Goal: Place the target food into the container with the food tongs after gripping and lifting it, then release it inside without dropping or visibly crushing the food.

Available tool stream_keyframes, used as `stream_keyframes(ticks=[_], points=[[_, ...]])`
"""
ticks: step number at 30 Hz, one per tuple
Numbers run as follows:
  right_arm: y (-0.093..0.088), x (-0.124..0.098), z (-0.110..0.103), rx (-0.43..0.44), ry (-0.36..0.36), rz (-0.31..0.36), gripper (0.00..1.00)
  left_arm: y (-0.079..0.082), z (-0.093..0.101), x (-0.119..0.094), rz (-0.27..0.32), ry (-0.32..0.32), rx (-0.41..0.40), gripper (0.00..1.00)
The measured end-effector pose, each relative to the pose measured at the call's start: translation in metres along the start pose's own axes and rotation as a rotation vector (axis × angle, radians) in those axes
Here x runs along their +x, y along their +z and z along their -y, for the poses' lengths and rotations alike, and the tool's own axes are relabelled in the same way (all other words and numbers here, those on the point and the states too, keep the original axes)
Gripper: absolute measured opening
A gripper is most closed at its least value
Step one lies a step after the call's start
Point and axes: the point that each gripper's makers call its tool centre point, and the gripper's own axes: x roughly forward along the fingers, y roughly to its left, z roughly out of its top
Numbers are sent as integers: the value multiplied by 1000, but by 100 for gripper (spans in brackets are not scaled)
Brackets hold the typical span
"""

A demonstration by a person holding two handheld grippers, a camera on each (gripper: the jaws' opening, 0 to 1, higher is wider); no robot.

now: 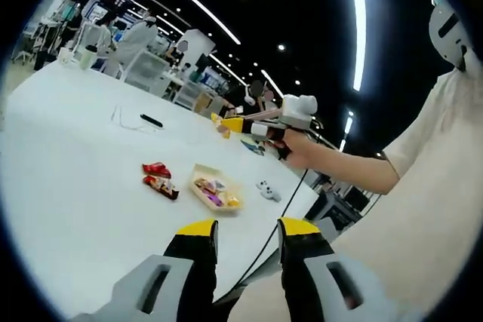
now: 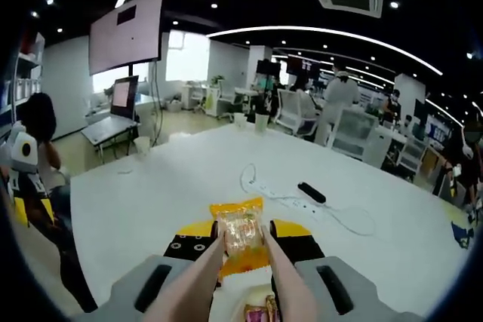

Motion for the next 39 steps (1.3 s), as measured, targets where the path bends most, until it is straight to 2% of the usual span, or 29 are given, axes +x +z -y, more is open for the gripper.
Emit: stream_keyframes(ticks=[14,26,39], points=[[-7,-5,0,12,-10,-10,27,0,5,6,1,-13,5,31],[-6,-1,-1,8,-3,-12,27,2,-3,-4,10,14,0,31],[-8,-1,-3,22,-2,-9,27,-3,-1,-4,-2,13,-3,32]])
